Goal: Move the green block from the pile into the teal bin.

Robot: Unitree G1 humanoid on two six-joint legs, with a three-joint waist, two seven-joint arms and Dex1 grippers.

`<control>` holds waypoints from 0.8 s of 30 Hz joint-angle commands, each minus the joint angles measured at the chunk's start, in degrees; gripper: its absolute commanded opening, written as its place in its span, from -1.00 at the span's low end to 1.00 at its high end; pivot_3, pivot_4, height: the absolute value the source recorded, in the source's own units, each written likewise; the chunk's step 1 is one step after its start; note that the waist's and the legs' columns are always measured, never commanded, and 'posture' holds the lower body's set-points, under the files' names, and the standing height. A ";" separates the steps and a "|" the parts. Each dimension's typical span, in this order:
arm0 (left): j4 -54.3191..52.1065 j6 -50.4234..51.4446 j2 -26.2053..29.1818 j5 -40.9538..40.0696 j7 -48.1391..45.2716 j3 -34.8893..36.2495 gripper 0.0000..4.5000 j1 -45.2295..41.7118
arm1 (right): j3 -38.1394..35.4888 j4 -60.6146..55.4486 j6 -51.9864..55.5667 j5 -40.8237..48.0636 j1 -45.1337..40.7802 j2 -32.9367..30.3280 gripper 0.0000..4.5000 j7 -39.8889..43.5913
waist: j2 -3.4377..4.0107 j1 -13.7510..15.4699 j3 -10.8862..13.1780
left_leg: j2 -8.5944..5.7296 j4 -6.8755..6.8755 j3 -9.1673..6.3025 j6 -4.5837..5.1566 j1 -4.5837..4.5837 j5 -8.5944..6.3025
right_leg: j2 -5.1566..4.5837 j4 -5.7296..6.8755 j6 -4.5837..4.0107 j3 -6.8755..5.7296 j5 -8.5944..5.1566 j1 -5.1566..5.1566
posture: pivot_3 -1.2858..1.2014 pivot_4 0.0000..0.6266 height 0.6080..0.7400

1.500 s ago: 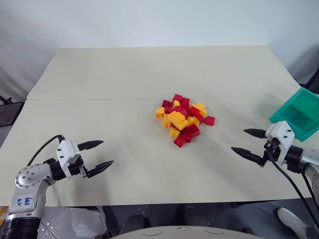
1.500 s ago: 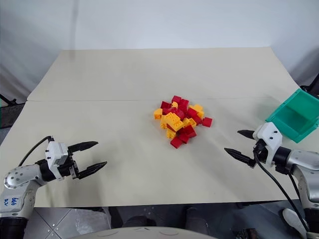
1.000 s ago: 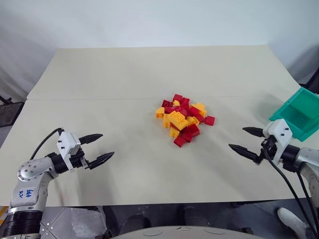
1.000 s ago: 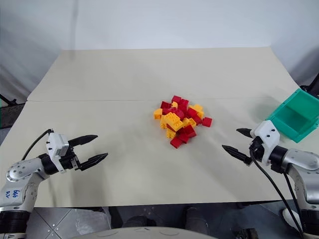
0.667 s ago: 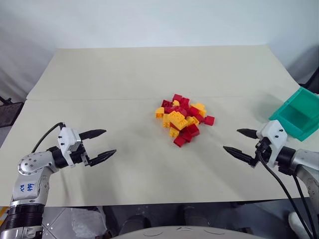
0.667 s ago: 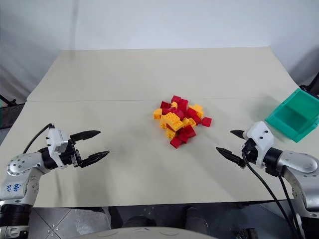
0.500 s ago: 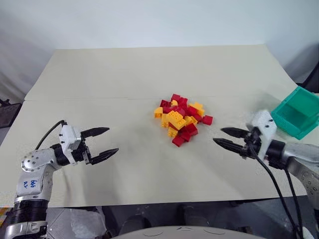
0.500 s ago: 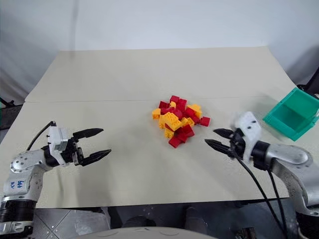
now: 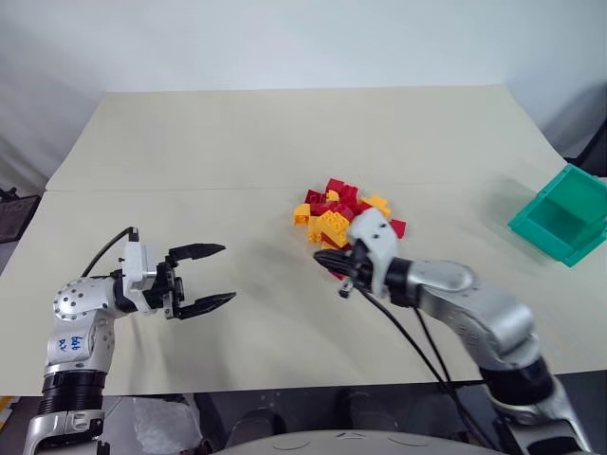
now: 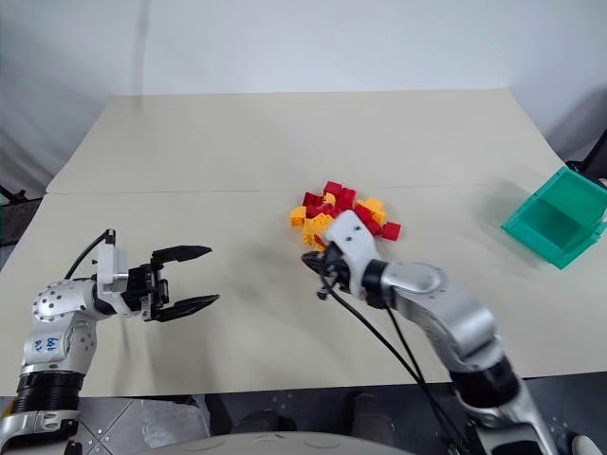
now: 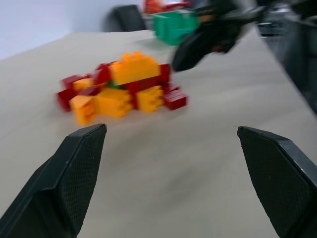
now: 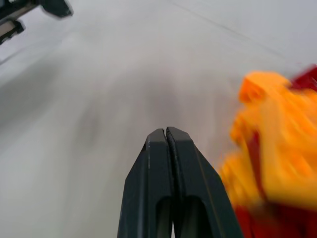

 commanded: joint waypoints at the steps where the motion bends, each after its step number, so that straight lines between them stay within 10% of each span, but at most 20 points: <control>1: 0.66 -0.46 -0.40 -1.41 -2.10 -0.85 1.00 -1.68 | 1.42 8.03 -7.34 -5.07 -3.32 4.42 -0.98 -1.64 | -0.01 -0.03 -0.01 | 0.01 0.00 0.06 0.00 0.00 0.01 | 0.00 0.04 0.00 0.02 0.00 -0.04 | 0.03 -0.52 1.00; 10: 4.70 -1.78 -1.47 0.76 -2.21 -2.55 1.00 -5.30 | -1.56 31.95 -22.29 -15.50 -12.25 8.52 -0.98 -4.48 | -0.02 -1.04 -0.01 | 0.00 -0.01 0.52 0.00 -0.08 0.02 | 0.02 0.07 0.00 0.05 0.00 -0.20 | 0.03 -0.52 1.00; 24: 8.76 -4.01 -2.79 1.75 -2.02 -3.48 1.00 -7.99 | -9.02 27.34 -22.35 -16.71 -9.00 1.99 -0.98 -1.81 | -0.03 -1.37 -0.02 | 0.06 -0.01 0.48 -0.01 -0.05 0.02 | 0.00 0.07 0.06 0.14 0.03 -0.21 | 0.03 -0.52 1.00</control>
